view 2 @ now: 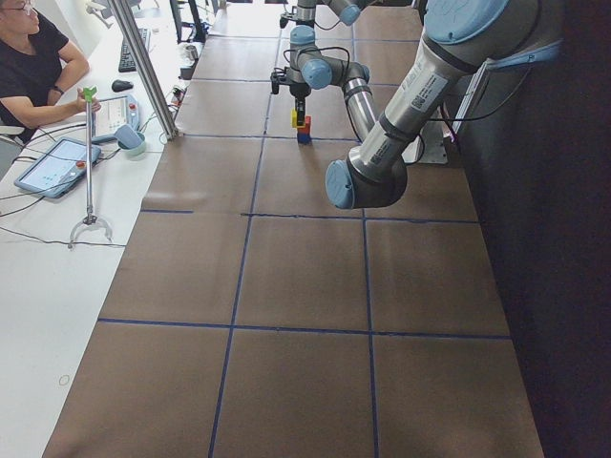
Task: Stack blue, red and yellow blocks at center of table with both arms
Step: 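Carry the yellow cube with the left gripper onto the red cube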
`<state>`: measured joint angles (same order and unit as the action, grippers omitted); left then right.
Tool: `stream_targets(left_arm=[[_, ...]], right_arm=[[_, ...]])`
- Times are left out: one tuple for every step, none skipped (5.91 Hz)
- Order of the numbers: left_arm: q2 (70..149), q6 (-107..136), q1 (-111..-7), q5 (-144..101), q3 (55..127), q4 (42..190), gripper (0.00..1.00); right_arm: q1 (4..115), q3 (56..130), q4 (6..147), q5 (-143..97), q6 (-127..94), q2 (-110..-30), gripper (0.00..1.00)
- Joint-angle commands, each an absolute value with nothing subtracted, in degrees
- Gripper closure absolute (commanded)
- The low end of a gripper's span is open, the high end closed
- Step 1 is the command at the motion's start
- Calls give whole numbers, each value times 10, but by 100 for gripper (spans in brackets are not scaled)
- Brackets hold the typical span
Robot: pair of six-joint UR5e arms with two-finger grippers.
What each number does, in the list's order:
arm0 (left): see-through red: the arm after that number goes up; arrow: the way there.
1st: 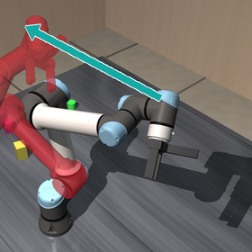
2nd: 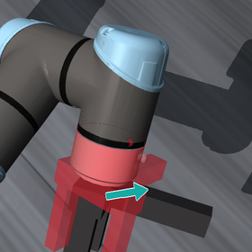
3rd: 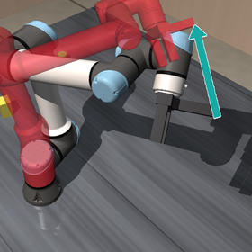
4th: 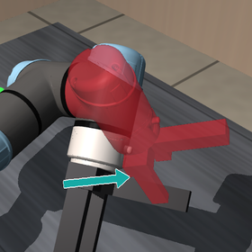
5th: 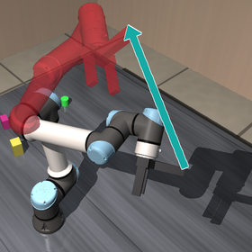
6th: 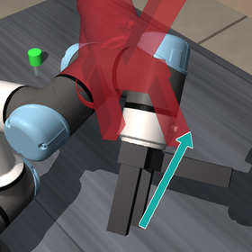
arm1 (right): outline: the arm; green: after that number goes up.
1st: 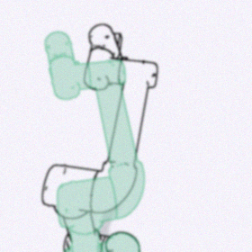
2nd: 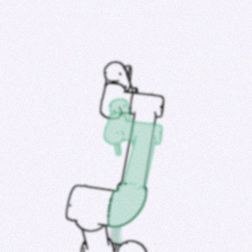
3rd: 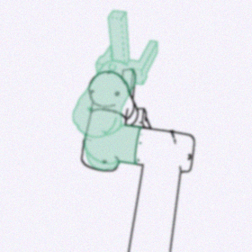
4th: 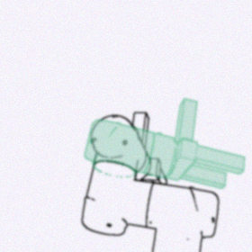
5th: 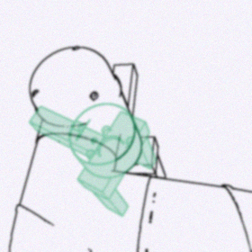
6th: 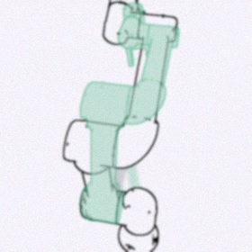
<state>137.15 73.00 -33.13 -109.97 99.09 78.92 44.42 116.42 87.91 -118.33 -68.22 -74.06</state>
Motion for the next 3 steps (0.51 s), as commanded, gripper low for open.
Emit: stream_targets(left_arm=[[1426,716,-319,-1088,934,786,99],[1430,713,-302,-1072,918,792,99],[1437,711,-299,-1066,904,793,99]], right_arm=[[450,1176,879,-1183,-674,-759,0],[451,1183,878,-1183,-660,-773,0],[451,1182,878,-1183,-657,-775,0]])
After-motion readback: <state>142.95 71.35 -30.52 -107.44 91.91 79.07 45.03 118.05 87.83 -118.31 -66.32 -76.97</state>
